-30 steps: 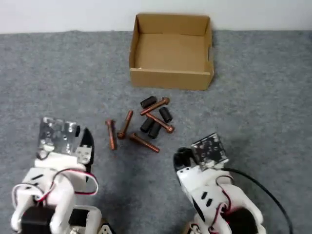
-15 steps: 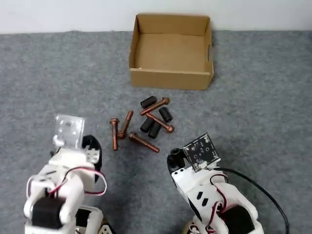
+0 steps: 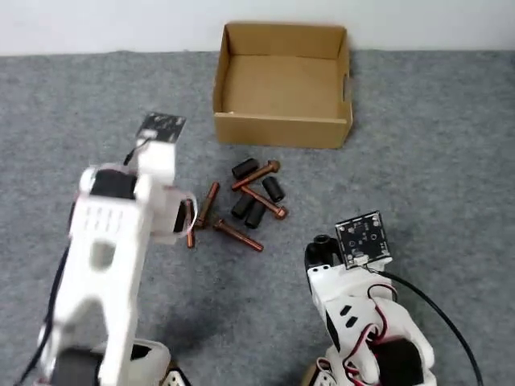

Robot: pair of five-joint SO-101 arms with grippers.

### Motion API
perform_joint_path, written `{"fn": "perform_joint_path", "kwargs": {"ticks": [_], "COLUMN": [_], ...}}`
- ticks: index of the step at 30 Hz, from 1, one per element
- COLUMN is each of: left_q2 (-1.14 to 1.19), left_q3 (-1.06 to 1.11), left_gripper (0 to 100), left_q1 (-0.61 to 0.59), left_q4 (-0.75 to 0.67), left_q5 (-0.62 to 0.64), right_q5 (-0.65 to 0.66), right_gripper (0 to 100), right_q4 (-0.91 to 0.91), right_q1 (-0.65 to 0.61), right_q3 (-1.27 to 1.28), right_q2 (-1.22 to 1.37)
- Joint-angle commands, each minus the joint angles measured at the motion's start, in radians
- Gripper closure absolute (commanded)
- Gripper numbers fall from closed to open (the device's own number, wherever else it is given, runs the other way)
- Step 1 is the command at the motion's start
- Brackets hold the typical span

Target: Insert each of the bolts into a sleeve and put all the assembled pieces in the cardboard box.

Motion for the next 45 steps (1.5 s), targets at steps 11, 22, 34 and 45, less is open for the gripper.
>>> {"fn": "perform_joint_path", "kwargs": {"ticks": [11,22,34,45], "left_q2": [0.535,0.746,0.852,0.990], "left_q3": [-0.424,-0.556,-0.595,-0.605], "left_gripper": [91,84,84,95], "left_q1": [0.005,-0.002,-0.074,-0.066], "left_q4": [0.041,-0.032,-0.077,-0.161], "left_q5": [0.068,0.149,0.149,0.262], "right_q5": [0.002,0.002,0.002,0.002], "right_gripper": [99.1,99.1,99.1,99.1], "right_q4": [-0.016,-0.016,-0.016,-0.016], "right_q1": [0.042,0.042,0.042,0.042], "right_q3": [-0.005,-0.003,-0.003,-0.003], "right_q2": [-0.004,-0.004,-0.004,-0.004]}}
